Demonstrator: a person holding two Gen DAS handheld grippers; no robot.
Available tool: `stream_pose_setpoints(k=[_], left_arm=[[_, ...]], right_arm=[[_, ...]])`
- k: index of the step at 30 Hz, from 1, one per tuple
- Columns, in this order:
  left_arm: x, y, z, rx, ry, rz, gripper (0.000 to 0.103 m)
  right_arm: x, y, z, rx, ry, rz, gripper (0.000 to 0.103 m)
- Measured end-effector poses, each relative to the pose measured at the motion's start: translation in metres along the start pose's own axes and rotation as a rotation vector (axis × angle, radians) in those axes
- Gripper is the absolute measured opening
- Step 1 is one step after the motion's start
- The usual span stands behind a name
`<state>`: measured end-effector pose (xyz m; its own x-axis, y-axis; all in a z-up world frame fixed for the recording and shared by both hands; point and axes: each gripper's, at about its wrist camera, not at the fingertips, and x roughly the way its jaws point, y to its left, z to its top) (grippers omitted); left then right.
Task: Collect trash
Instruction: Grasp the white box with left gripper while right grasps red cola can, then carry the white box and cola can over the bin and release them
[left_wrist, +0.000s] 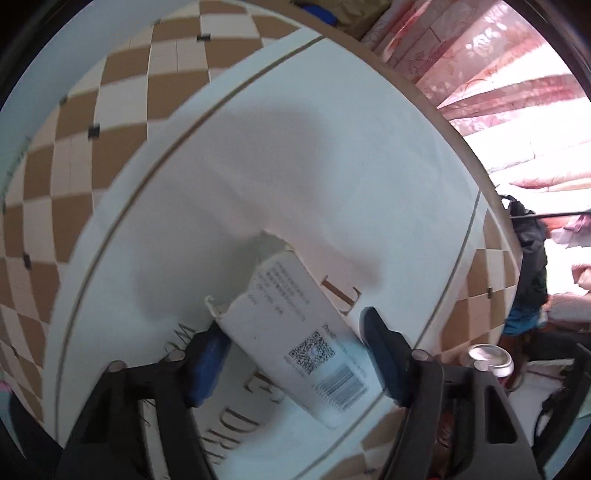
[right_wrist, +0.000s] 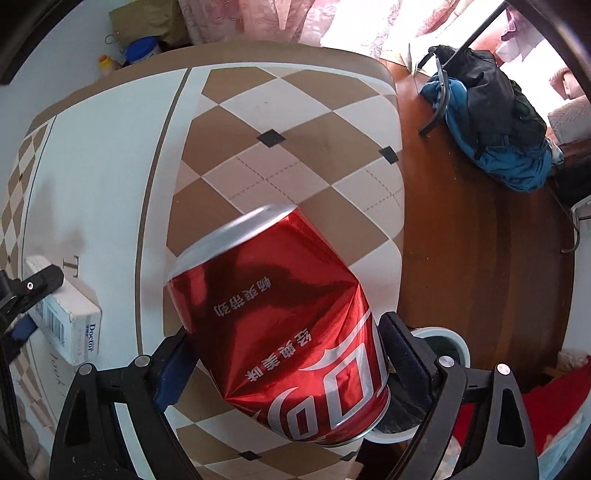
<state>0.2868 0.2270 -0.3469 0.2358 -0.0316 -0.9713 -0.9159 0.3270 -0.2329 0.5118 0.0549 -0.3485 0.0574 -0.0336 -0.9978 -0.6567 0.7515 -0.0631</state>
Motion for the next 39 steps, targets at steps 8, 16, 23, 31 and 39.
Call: stream_pose_setpoints(k=[8,16,23,31,39], left_arm=[[-0.017,-0.018,-0.041,0.476,-0.057,0.110,0.051],[-0.017,-0.008,-0.077,0.746,0.012,0.179,0.054],[-0.002,0.002,-0.088,0.671,0.019,0.197,0.051],[-0.040,0.004,-0.127,0.675,-0.134,0.178,0.045],[-0.120,-0.050,-0.163,0.738,-0.310,0.072,0.045]], right_arm=[[0.011,0.013,-0.028,-0.026,0.016,0.076,0.093],[0.015,0.019,-0.062,-0.051,0.054,0.130,0.093],[0.018,0.019,-0.075,-0.049,0.024,0.107,0.092],[-0.017,0.023,-0.111,-0.017,-0.102,0.085,0.091],[-0.084,-0.035,-0.169,0.150,-0.275,0.208,0.090]])
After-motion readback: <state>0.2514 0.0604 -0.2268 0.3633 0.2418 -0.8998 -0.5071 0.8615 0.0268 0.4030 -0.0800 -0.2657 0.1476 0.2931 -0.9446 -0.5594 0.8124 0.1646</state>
